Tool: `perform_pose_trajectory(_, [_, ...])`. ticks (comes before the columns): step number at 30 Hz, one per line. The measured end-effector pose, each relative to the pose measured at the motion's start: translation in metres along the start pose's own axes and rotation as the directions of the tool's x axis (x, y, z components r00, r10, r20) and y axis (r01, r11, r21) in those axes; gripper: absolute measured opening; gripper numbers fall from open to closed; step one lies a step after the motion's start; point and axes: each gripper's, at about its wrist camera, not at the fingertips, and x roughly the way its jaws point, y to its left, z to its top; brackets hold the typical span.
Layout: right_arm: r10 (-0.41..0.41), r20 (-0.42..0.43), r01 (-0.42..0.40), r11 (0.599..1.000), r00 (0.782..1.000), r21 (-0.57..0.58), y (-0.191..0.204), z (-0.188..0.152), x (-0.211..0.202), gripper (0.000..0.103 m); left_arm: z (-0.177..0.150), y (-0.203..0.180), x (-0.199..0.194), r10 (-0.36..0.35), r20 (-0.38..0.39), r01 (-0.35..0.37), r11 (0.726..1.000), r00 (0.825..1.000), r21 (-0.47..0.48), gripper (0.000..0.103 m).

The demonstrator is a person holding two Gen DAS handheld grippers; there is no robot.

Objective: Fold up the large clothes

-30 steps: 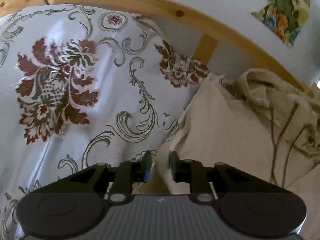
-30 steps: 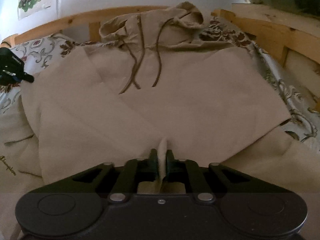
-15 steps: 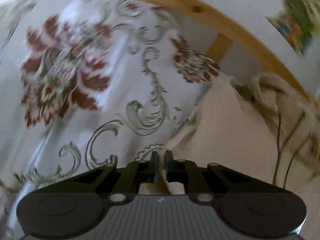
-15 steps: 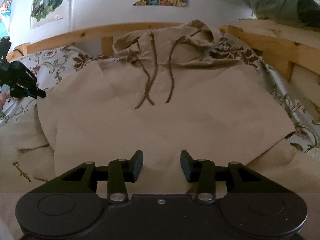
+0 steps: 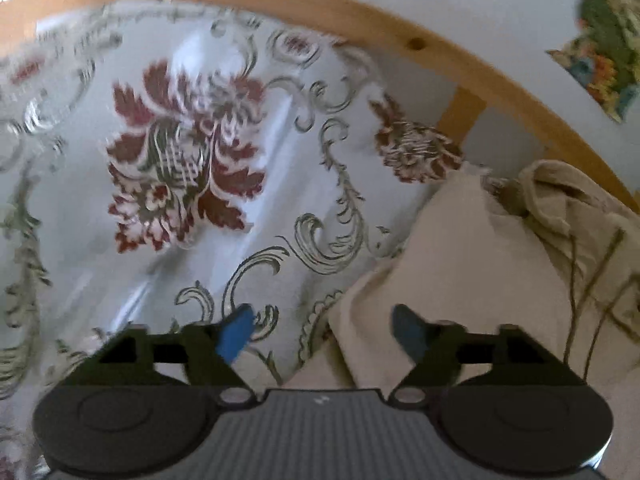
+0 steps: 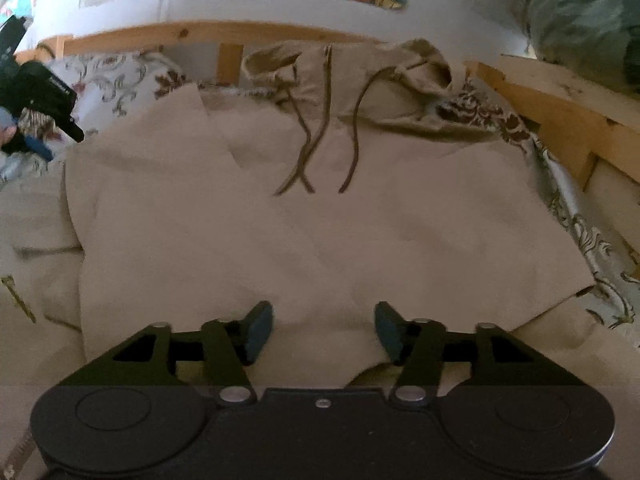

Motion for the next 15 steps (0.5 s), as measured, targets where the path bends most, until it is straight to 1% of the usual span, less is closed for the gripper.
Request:
perform_pose_trajectory(1, [-0.001,0.013,0.001,1.0,1.0,0.005,-0.002,0.001,-0.003,0.069,-0.003,-0.004,-0.009,0.0,0.005,0.0,1.0,1.0,0.019,0.091])
perform_pose_trajectory(2, [-0.009,0.029,0.009,1.0,1.0,0.003,-0.003,0.003,-0.007,0.071,-0.006,-0.009,-0.019,-0.007,0.008,0.006,0.999,1.0,0.044,0.092])
perform_pose_trajectory(4, [-0.034,0.07,0.035,0.999,0.997,-0.008,-0.004,0.006,-0.016,0.082,-0.012,-0.019,-0.038,-0.028,0.001,0.028,0.993,1.0,0.111,0.093])
perform_pose_trajectory(5, [-0.041,0.089,0.042,0.999,0.995,-0.009,-0.005,0.008,-0.02,0.085,-0.014,-0.025,-0.048,-0.032,-0.008,0.033,0.988,0.999,0.148,0.095])
perform_pose_trajectory(7, [-0.052,0.127,0.052,0.999,0.991,-0.001,-0.007,0.01,-0.028,0.095,-0.017,-0.035,-0.071,-0.027,-0.023,0.031,0.977,0.999,0.213,0.096])
perform_pose_trajectory(8, [-0.055,0.148,0.056,0.998,0.987,0.002,-0.008,0.01,-0.033,0.096,-0.015,-0.04,-0.086,-0.028,-0.032,0.035,0.969,0.999,0.245,0.097])
perform_pose_trajectory(10, [-0.059,0.182,0.059,0.998,0.982,0.004,-0.008,0.01,-0.041,0.098,-0.003,-0.052,-0.109,-0.027,-0.051,0.041,0.955,0.998,0.293,0.099])
perform_pose_trajectory(12, [-0.06,0.205,0.06,0.998,0.977,0.007,-0.008,0.012,-0.047,0.1,0.018,-0.064,-0.139,-0.006,-0.055,0.024,0.946,0.998,0.324,0.101])
perform_pose_trajectory(13, [-0.057,0.222,0.056,0.998,0.973,0.013,-0.009,0.013,-0.051,0.102,0.03,-0.07,-0.153,-0.005,-0.048,0.021,0.941,0.999,0.339,0.102])
perform_pose_trajectory(15, [-0.058,0.26,0.051,0.998,0.964,0.031,-0.01,0.015,-0.059,0.102,0.052,-0.085,-0.179,-0.013,-0.011,0.016,0.92,1.0,0.392,0.102])
